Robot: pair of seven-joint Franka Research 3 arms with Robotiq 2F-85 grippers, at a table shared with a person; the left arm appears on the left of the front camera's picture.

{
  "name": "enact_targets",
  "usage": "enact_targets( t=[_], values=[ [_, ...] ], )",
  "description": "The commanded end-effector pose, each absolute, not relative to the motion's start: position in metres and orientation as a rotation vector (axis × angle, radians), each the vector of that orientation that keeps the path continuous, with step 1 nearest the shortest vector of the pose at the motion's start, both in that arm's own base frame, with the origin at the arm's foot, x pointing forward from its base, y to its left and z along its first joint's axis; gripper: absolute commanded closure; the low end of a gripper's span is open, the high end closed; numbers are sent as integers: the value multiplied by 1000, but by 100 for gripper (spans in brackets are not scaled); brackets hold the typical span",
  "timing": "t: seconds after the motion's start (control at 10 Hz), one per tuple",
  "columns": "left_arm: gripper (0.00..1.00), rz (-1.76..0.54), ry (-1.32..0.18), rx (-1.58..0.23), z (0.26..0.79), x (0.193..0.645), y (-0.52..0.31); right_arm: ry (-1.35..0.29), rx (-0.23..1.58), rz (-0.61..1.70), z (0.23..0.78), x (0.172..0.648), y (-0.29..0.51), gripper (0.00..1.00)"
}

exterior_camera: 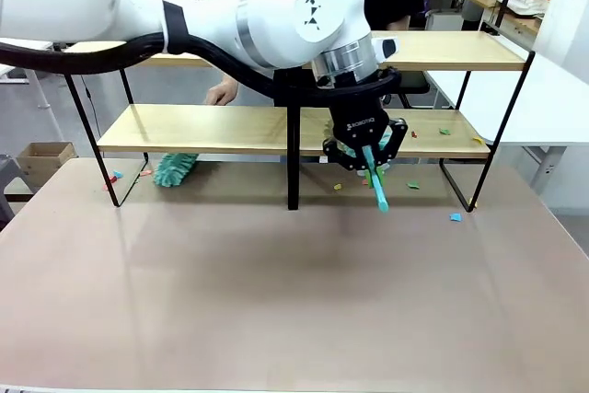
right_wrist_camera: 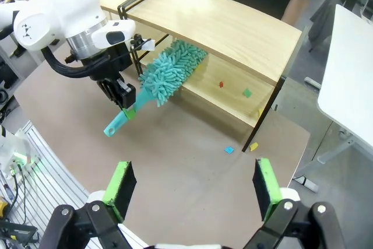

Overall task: Clean the shelves.
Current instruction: Clean another randomly selected level of the Shelf with the Duster.

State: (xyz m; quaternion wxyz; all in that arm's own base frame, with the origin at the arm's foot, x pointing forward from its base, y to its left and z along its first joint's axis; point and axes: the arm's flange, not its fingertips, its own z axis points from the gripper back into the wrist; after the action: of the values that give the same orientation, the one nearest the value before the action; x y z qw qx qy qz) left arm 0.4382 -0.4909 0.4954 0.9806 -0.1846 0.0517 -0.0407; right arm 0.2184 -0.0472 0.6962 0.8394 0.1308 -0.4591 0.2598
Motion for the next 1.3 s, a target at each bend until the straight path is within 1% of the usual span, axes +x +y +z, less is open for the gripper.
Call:
enact_targets(
  t=[0.0,0.3,0.4,0.6,1.0,1.2],
  values=[
    [88,-173,159,-431,502,444,-505,-974,281,553,697,219,-47,0],
    [88,-351,247,-442,510,440,-549,-974,281,553,697,219,-47,0],
    [88,-422,297,-434,508,436,-560,-974,281,553,697,219,-47,0],
    [88,-540,325,-457,507,433,-571,-974,281,553,697,219,-47,0],
    [88,-747,308,-548,518,422,-576,-974,281,553,697,219,-47,0],
    [88,-719,288,-558,522,422,-568,-974,281,553,697,219,-47,0]
  ],
)
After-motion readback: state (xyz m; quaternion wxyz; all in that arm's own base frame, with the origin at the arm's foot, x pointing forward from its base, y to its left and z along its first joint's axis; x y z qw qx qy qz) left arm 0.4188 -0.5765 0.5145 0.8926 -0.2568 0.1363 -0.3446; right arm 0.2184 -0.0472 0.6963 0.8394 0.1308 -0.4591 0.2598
